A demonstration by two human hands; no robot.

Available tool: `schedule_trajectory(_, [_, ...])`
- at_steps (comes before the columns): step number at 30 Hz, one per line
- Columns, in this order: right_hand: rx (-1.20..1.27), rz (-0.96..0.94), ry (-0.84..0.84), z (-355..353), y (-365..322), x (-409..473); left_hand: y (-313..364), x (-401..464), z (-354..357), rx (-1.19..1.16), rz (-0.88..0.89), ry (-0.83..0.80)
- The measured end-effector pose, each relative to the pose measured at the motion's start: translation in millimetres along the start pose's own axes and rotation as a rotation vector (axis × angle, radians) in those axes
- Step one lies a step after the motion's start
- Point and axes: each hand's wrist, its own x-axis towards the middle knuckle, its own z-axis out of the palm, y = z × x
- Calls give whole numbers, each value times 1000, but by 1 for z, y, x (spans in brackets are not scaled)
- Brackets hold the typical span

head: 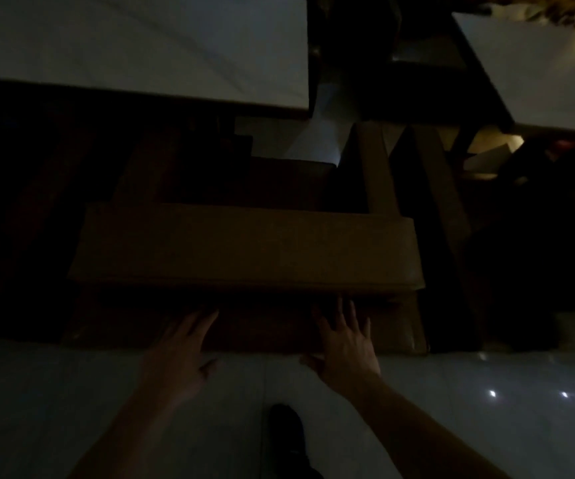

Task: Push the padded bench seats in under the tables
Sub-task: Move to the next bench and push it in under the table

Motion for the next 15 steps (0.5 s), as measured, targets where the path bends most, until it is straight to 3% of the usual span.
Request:
schedule_trajectory(4, [-15, 58, 82, 17, -10, 0, -17, 6, 4, 61, 77, 106])
schedule_trajectory(15, [-40, 78, 233, 37, -11, -1, -27, 10, 6, -9, 55, 104])
